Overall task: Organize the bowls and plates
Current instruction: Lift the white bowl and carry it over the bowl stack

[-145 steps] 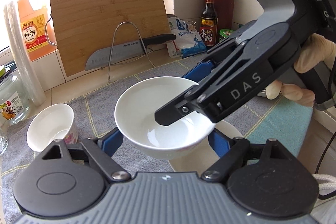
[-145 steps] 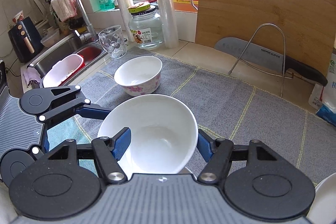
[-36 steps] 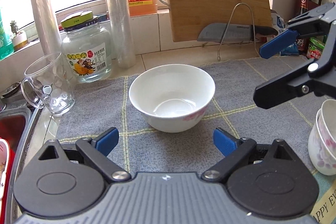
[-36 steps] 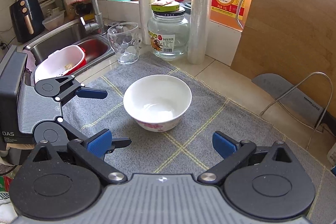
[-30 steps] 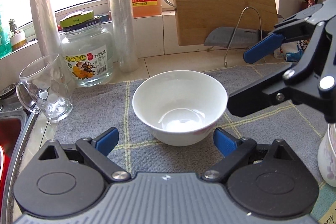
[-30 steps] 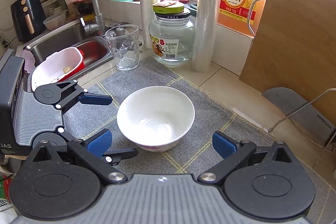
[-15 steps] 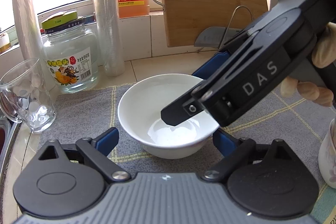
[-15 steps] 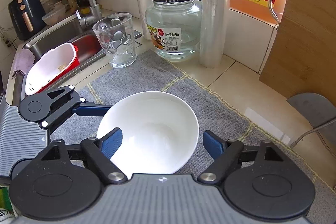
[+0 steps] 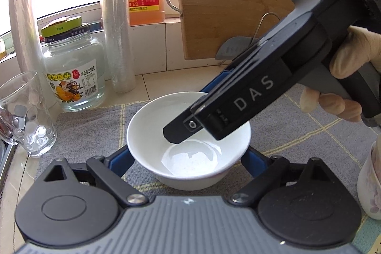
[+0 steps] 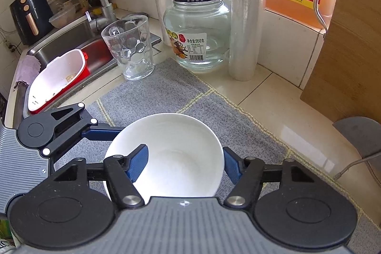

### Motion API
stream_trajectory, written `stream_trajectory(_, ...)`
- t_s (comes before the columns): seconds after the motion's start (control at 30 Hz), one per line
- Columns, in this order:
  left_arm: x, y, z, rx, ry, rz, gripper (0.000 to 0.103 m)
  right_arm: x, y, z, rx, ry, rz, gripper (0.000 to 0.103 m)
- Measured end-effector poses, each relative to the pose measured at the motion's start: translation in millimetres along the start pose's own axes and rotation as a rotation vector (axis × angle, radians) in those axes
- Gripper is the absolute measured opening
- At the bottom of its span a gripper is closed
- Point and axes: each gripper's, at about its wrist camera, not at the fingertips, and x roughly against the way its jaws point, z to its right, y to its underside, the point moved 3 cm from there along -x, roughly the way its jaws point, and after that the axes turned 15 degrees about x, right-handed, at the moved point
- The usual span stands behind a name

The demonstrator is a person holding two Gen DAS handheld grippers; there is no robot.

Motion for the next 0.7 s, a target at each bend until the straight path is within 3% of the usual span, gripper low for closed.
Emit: stream_trajectory(0.7,10.9,1.3,6.3,-0.016,-0.001,-0.019,0.095,5.0,0.6,-4.3,-0.013,-0.031,-0.007,0.073)
